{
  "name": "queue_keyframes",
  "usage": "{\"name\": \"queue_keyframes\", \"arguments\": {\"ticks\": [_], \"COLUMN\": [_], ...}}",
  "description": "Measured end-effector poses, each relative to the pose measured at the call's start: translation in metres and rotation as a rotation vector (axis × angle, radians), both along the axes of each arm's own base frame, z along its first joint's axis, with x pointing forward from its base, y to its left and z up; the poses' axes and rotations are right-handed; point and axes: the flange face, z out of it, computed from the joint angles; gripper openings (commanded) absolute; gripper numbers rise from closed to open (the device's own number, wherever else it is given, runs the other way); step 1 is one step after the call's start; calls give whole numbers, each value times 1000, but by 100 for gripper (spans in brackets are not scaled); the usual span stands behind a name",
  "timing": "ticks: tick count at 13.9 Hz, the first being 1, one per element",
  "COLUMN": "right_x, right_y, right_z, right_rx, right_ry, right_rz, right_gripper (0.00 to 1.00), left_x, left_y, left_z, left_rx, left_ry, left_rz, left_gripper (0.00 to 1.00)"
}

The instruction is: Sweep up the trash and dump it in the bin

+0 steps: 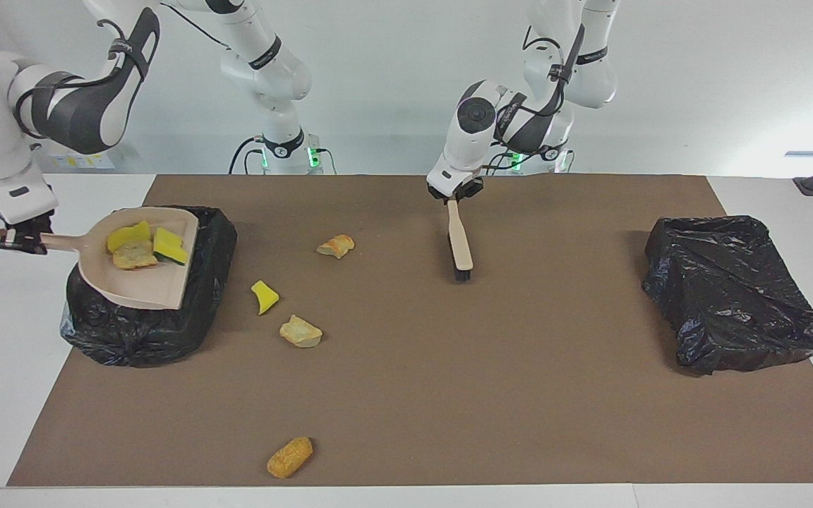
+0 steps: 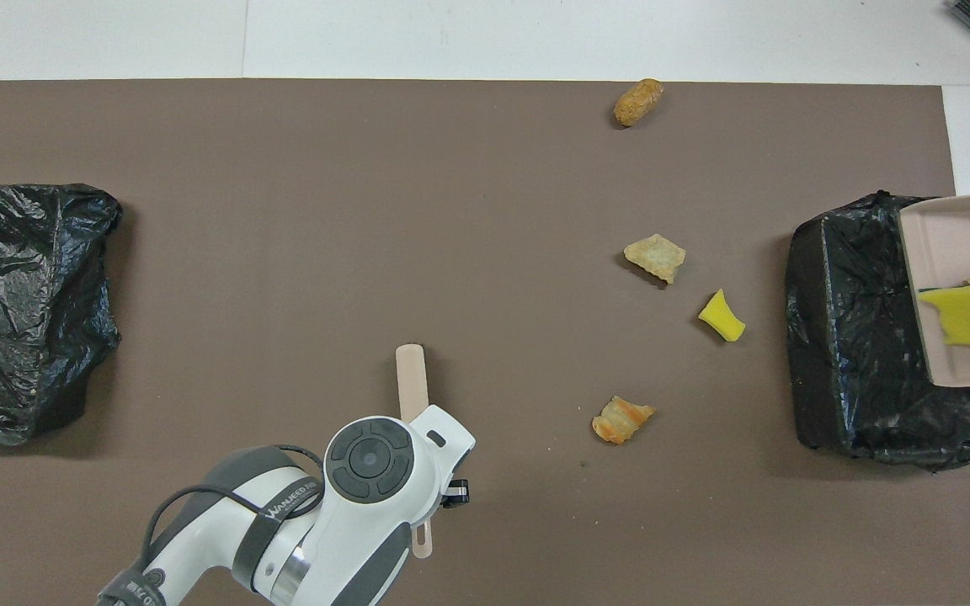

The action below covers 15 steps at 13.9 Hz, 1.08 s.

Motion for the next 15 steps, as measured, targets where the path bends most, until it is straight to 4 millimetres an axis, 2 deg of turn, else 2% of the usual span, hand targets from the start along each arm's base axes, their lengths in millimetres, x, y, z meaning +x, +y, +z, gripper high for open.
{"name": "queue_keyframes", "arguments": {"ticks": [1,3,5,6,10,13,15], "right_x": [-1,-6,-15,-19,-22,-16,-13], "right_y": [3,18,32,37,53,65,70], "right_z": [-2,-11,-16,-17,-12,-7,3], "right_rx": [-57,-154,-232,-269,-354,-399,-415], "right_ry": [-8,-23,-29,-25,-19,-21,-28], "right_rz": [-19,-39,-43,-33,21,65,85], "right_gripper": [0,0,0,0,0,0,0], "left_x": [0,0,2,3,12,41,69], "left_y": [0,0,0,1,8,26,44], "left_z": [0,-1,-1,0,0,13,30], "left_rx": [-3,-4,-10,-13,-15,-40,-68], "left_ry": [-1,0,-7,-11,-12,-36,-72], "left_rz": [3,6,10,13,37,83,118], "left_gripper": [10,63,84,100,100,100,100]}}
